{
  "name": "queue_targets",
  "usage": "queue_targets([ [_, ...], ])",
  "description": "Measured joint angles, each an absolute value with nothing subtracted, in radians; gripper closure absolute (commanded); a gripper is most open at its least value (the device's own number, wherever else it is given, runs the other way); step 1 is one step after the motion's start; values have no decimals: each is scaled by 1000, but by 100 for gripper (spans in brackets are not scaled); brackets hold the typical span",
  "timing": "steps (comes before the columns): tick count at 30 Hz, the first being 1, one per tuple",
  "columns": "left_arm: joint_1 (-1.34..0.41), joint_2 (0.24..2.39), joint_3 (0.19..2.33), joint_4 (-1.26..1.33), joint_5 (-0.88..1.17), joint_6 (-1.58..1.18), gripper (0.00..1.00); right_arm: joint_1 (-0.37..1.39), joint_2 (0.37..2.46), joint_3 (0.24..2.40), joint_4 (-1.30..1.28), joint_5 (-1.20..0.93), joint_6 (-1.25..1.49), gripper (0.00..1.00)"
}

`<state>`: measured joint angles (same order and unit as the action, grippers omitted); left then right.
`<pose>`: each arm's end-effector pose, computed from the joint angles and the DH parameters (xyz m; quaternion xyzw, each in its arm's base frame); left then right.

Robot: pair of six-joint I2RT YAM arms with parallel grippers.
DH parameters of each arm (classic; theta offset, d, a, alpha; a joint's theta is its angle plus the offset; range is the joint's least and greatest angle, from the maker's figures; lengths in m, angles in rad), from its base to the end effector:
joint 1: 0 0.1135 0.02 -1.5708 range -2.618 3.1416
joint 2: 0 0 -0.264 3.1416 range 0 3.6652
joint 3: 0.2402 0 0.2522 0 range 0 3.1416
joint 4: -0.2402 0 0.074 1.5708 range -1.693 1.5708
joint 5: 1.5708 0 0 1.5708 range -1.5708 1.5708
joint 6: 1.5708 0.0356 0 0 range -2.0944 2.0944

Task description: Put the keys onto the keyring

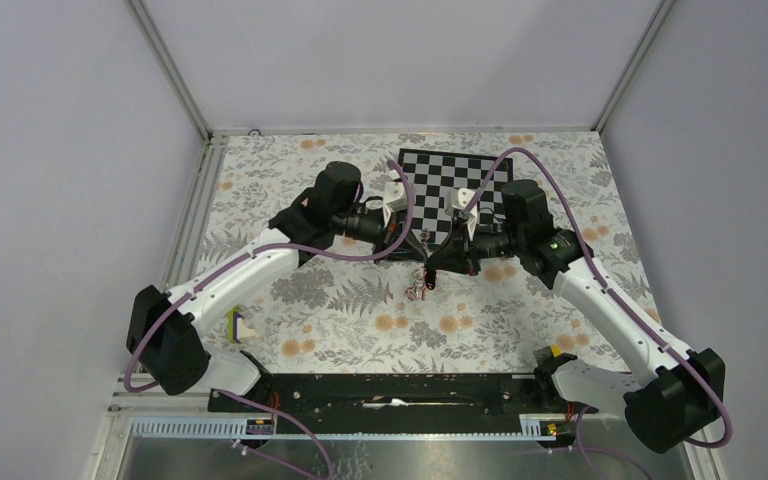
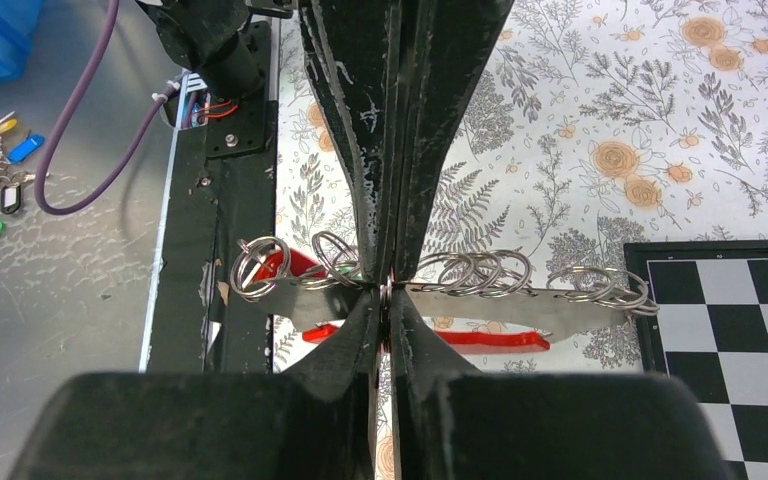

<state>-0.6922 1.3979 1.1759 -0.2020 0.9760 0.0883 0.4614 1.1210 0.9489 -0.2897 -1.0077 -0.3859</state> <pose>0.2217 -0.2221 0.3395 0.5175 0.5895 -0.5186 0.3404 0.2016 0.1338 0.3270 -0.5378 0.5742 0.4276 0.4453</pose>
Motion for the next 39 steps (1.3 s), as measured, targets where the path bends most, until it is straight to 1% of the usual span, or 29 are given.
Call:
queue_targets([
  [2, -691, 1398, 1171, -192, 978, 87, 100, 461, 1121, 949, -290, -1011, -384, 100],
  [7, -689, 1398, 1167, -185, 982, 91, 99, 458, 1121, 949, -294, -1011, -389, 100],
  [11, -689, 1398, 1167, -191, 976, 126, 86, 458, 1121, 949, -305, -1003, -413, 100],
  [13, -688, 1398, 1167, -195, 966, 149, 77, 458, 1121, 950, -325, -989, -424, 100],
  [15, -686, 1398, 1167, -200, 957, 176, 70, 458, 1122, 951, -356, -977, -432, 100],
  [24, -686, 1398, 1167, -235, 945, 265, 55, 470, 1163, 1013, -497, -895, -468, 100],
  [31, -708, 1412, 1167, -207, 944, 260, 55, 497, 1170, 1066, -567, -828, -479, 100],
  [34, -719, 1426, 1167, -196, 939, 250, 56, 503, 1179, 1082, -590, -815, -484, 100],
  [39, -729, 1447, 1167, -185, 929, 236, 62, 511, 1193, 1086, -618, -799, -492, 100],
])
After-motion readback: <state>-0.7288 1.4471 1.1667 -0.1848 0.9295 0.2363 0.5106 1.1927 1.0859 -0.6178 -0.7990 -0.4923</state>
